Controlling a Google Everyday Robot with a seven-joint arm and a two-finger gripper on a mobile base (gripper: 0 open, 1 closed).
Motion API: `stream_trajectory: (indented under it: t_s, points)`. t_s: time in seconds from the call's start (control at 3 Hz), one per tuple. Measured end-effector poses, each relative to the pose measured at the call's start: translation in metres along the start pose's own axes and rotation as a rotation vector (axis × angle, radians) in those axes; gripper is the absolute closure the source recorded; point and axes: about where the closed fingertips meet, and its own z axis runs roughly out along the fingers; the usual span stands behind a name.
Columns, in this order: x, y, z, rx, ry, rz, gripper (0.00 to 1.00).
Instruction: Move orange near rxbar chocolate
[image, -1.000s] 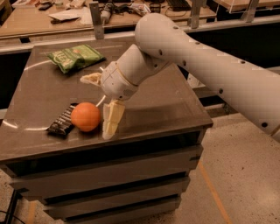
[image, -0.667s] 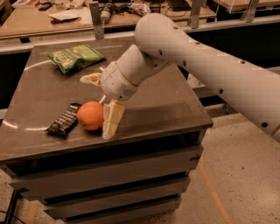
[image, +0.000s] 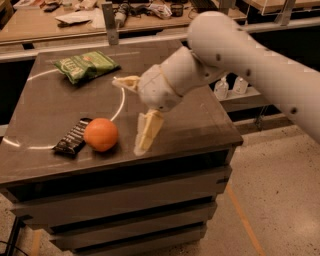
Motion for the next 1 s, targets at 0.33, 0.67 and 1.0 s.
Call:
stream_trajectory:
  t_s: [0.33, 0.67, 1.0]
  points:
    - [0.024, 0.014, -0.051, 0.094, -0.006, 0.078, 0.0]
    - [0.045, 0.025, -0.086, 0.157, -0.019, 0.145, 0.0]
    - [0.045, 0.025, -0.086, 0.157, -0.019, 0.145, 0.0]
